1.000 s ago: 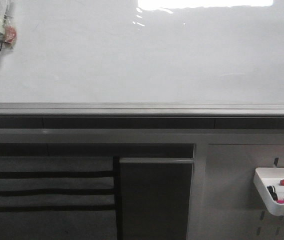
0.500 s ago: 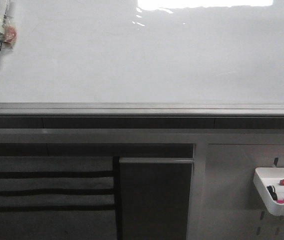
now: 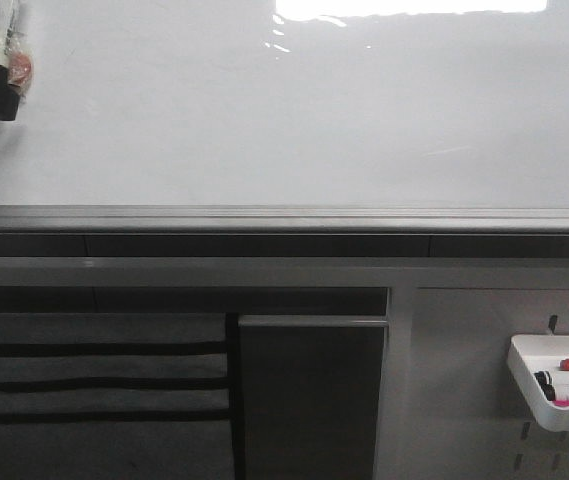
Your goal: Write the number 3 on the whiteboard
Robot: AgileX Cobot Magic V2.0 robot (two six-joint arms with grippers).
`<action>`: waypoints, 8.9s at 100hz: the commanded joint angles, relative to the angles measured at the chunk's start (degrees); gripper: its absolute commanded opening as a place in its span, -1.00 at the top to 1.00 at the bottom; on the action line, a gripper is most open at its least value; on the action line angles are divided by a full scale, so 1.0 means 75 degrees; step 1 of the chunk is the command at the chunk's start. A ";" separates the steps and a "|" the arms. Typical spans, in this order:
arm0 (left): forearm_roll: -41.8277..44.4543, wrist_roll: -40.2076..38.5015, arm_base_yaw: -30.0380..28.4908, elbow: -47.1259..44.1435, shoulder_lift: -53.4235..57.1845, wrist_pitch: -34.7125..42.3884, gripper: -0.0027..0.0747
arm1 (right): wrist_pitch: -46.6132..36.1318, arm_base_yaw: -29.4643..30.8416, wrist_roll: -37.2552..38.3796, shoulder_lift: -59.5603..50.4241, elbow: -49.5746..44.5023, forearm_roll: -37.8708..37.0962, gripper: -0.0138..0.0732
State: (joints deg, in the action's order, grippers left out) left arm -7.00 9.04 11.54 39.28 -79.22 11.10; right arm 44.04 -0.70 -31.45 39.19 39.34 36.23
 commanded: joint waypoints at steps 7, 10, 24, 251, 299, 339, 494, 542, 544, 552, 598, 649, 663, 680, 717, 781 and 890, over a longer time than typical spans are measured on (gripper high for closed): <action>0.0086 0.0004 0.0056 0.0253 0.0006 0.0815 -0.29 | -0.0289 0.0034 -0.0110 0.0053 0.0279 0.0246 -0.25; 0.0086 0.0004 0.0056 0.0253 -0.0011 0.0851 -0.29 | -0.0289 0.0034 -0.0110 0.0053 0.0279 0.0246 -0.25; 0.0127 0.0004 0.0056 0.0253 -0.0012 0.0989 -0.27 | -0.0289 0.0034 -0.0110 0.0053 0.0279 0.0246 -0.25; -0.3986 0.7206 0.3515 0.2793 0.1952 -0.9086 0.98 | 0.1141 -0.4753 -0.4956 0.3582 0.3278 0.1340 -0.25; -0.3986 0.7206 0.3515 0.2793 0.1952 -0.9086 0.98 | 0.0629 -0.5138 -0.5279 0.3654 0.3278 0.1340 0.05; -0.3986 0.7206 0.3515 0.2793 0.1952 -0.9086 0.98 | 0.0936 -0.5138 -0.5279 0.3758 0.3278 0.1340 0.41; -0.4565 0.5966 0.0084 0.0695 0.5055 -0.7060 -0.16 | -0.0345 -0.2747 -0.0237 0.1513 0.1203 -0.1376 0.67; -0.4565 0.5966 0.0084 0.0682 0.5055 -0.7060 -0.16 | 0.0516 -0.2747 -0.0227 0.4396 0.4614 -0.1131 0.67; -0.4565 0.5966 0.0084 0.0682 0.5055 -0.7060 -0.16 | 0.0520 -0.2747 -0.0227 0.4554 0.4762 -0.1131 0.67; -0.4565 0.5966 0.0084 0.0682 0.5055 -0.7060 -0.16 | 0.0515 -0.2747 -0.0227 0.5060 0.5232 -0.1149 0.67; -0.4565 0.5966 0.0084 0.0682 0.5055 -0.7060 -0.16 | -0.0439 -0.2344 -0.0207 0.6212 0.5784 -0.1994 0.67; -0.4565 0.5966 0.0084 0.0682 0.5055 -0.7060 -0.16 | 0.0357 -0.2143 -0.0435 0.6225 0.4775 -0.1473 0.67; -0.4565 0.5966 0.0084 0.0682 0.5055 -0.7060 -0.16 | -0.0632 -0.2612 -0.1060 0.6342 0.4075 -0.0424 0.67; -0.4565 0.5966 0.0084 0.0682 0.5055 -0.7060 -0.16 | -0.1286 -0.2999 -0.1080 0.6586 0.4386 -0.0237 0.67; -0.4565 0.5966 0.0084 0.0682 0.5055 -0.7060 -0.16 | 0.0034 -0.3264 -0.2194 0.4273 0.3107 0.0681 0.67; -0.5179 0.5966 0.0084 0.0682 0.5055 -0.6803 -0.16 | 0.1066 -0.3297 -0.5138 0.3011 0.2421 0.0652 0.67; -0.4263 0.7955 0.3858 0.3526 0.0522 -0.7870 -0.06 | 0.0989 -0.3297 -0.8385 0.3011 0.2514 0.1965 0.67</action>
State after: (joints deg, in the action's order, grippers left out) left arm -37.35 68.30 39.89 63.54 -76.54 -48.89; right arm 52.69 -25.32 -93.62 63.01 56.11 47.85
